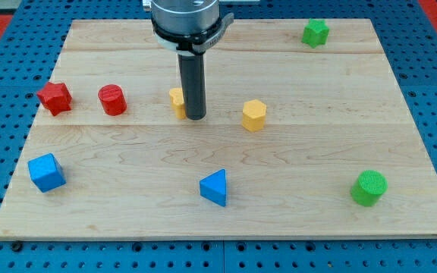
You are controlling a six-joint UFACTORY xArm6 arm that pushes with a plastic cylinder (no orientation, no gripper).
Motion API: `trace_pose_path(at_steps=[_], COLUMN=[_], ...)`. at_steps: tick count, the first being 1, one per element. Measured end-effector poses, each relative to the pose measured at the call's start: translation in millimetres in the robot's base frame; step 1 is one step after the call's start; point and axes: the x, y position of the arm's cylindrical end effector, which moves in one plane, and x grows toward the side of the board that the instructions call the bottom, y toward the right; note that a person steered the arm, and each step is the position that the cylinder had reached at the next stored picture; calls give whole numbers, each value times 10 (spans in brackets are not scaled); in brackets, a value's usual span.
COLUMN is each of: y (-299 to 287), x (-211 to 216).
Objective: Move slightly yellow hexagon towards top of the board
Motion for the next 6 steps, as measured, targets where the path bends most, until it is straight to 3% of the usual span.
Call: trace_pose_path(at_steps=[1,2,4,5,6], y=[26,591,714,762,792], x=[595,1021,275,109,327])
